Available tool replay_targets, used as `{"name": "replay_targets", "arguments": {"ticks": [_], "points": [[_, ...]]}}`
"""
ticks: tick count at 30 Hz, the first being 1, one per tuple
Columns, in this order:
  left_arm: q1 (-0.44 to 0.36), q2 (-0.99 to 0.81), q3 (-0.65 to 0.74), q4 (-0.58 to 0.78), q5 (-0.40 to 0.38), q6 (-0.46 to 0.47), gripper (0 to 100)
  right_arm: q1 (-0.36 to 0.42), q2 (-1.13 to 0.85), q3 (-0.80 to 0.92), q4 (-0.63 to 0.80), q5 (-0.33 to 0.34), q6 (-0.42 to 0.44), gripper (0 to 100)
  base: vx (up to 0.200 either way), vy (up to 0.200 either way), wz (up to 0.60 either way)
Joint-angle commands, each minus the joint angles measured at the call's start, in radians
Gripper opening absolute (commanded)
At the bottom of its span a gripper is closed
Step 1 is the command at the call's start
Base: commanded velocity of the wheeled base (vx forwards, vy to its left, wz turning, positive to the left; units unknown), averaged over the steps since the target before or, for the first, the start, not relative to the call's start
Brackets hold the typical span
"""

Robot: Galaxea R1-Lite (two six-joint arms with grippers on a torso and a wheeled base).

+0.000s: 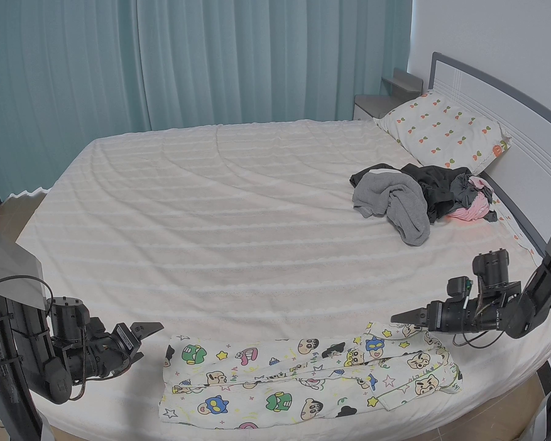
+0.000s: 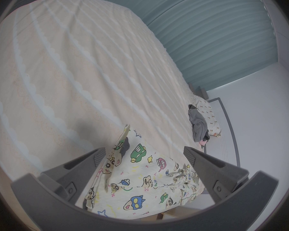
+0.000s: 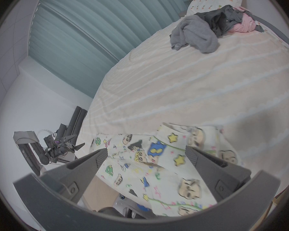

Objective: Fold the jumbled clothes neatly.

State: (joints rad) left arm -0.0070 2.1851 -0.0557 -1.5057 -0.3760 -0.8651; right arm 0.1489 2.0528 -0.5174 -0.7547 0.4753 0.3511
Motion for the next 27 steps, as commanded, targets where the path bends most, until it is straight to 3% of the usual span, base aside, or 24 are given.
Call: {"name": "replay_targets", "arguments": {"ticks": [1,15,27], "points": [[-0.002,0.053,0.047,-0.065,0.002,-0.008,100,0.067,0.153,-0.058,-0.015,-0.093,0.022,100,0.0,0.0,0.0],[-0.005,0.055,0.051,-0.065,0.014,-0.008,100,-0.012,0.241,-0.05,-0.015,-0.213,-0.015,100,0.0,0.0,0.0],[-0.011,0.056,0.054,-0.065,0.015,-0.006,100,0.012,0.079,-0.136,-0.026,-0.225,-0.027,100,0.0,0.0,0.0]]}}
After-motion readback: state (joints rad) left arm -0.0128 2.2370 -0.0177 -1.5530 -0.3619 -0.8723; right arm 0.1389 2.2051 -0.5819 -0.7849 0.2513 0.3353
